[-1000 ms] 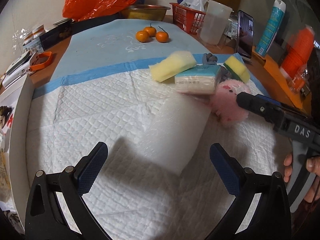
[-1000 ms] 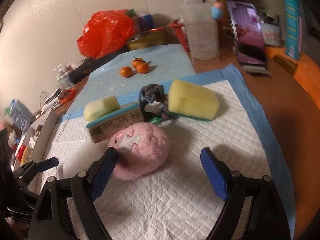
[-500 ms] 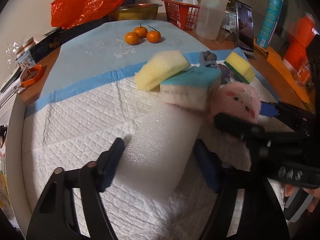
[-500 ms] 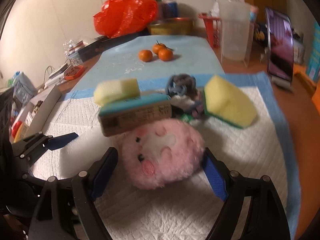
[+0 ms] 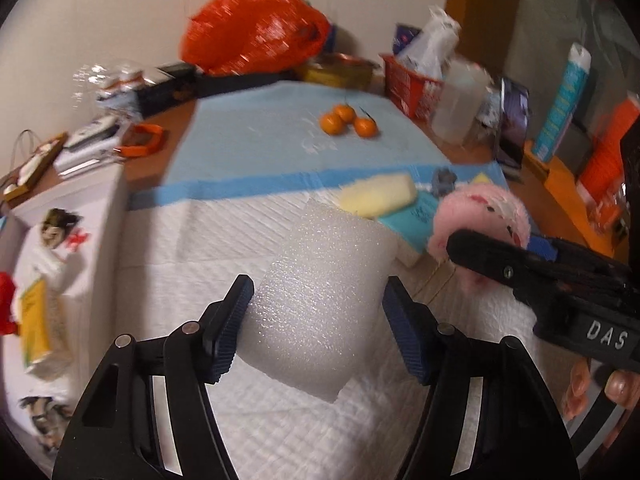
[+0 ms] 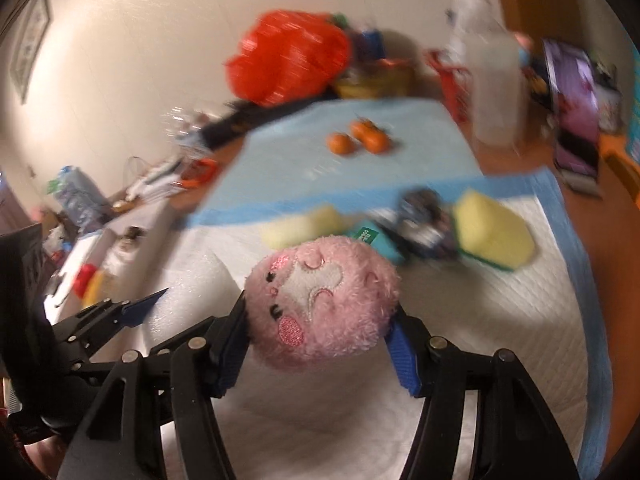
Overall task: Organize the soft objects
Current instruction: 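Carry the pink plush with the right tool while the left tool carries the foam block to the tray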
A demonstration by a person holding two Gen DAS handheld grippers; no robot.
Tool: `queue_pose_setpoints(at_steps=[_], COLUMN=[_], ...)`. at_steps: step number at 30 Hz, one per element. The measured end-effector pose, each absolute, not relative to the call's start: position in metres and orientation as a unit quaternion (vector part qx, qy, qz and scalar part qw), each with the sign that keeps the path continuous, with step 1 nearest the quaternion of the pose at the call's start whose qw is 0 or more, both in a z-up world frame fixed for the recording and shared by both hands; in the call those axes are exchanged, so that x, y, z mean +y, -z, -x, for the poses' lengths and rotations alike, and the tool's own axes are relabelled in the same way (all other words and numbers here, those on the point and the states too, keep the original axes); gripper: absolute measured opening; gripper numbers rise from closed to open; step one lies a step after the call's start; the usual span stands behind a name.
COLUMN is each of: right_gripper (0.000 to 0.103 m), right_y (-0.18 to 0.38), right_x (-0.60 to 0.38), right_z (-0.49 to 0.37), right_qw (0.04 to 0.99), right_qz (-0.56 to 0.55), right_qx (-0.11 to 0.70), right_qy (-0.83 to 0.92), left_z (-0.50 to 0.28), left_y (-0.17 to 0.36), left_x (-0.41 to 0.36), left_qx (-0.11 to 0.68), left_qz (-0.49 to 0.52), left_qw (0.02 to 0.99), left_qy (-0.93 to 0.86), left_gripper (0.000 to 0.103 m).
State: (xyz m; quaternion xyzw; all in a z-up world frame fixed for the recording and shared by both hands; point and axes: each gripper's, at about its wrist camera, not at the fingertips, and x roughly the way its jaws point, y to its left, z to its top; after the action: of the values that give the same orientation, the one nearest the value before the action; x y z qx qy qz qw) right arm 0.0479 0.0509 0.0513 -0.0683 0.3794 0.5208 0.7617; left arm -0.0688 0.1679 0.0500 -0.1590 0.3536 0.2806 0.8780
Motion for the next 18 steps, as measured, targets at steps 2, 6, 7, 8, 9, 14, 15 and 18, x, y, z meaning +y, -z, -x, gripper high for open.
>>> queue_pose_setpoints(at_steps=[2,6,7,8,9,14,15,18], right_gripper=[0.062,0.062,0.062,0.062,0.062,0.062,0.062,0.062], right_y=[-0.060,-0.070,-0.071,-0.071,-0.072,-0.088,-0.095,-0.117], right_x=[0.055,0.066,0.068,0.070,0.071,0.075,0.075,0.069], right_z=[-0.037,-0.011,-0.005,0.000,0.005,0.028,0.034,0.052], right_qw=[0.755,0.739,0.738,0.737,0.738,0.749,0.753,0.764], right_qz=[0.068,0.069,0.072,0.074,0.076,0.084,0.083,0.071], right_qx=[0.369,0.356,0.351,0.347,0.342,0.298,0.282,0.225], right_qy=[-0.537,-0.567,-0.572,-0.575,-0.577,-0.586,-0.589,-0.600], left_z=[0.088,0.122,0.132,0.141,0.148,0.189,0.196,0.218], left_y=[-0.066,-0.090,-0.096,-0.100,-0.103,-0.119,-0.121,-0.130], left_x=[0.172,0.183,0.185,0.187,0.188,0.188,0.187,0.184], left_qx=[0.331,0.296,0.287,0.279,0.272,0.227,0.219,0.186], left_qz=[0.163,0.171,0.173,0.174,0.174,0.174,0.174,0.169], left_qw=[0.878,0.876,0.875,0.873,0.872,0.867,0.866,0.866], left_qy=[-0.305,-0.341,-0.350,-0.359,-0.367,-0.408,-0.414,-0.433], left_gripper=[0.067,0.067,0.067,0.067,0.067,0.067,0.067,0.067])
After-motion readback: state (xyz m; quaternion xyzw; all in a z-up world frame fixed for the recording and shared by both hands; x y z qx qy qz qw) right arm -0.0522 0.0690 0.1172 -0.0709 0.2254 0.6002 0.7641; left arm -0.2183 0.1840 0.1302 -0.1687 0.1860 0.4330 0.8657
